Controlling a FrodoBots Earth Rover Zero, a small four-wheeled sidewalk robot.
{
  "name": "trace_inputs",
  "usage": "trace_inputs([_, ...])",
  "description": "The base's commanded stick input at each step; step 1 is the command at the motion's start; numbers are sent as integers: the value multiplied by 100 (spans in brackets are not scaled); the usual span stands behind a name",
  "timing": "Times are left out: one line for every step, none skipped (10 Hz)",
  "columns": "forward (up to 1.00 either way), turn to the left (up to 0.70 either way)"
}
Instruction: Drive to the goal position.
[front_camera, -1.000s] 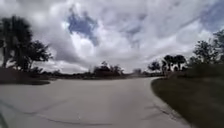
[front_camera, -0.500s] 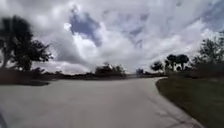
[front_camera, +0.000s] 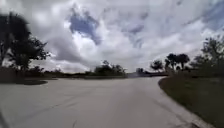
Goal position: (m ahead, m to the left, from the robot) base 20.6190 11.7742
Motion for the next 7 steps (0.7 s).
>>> trace_inputs([61, 11])
trace_inputs([60, 15])
trace_inputs([60, 15])
trace_inputs([60, 15])
trace_inputs([60, 15])
trace_inputs([60, 15])
trace_inputs([60, 15])
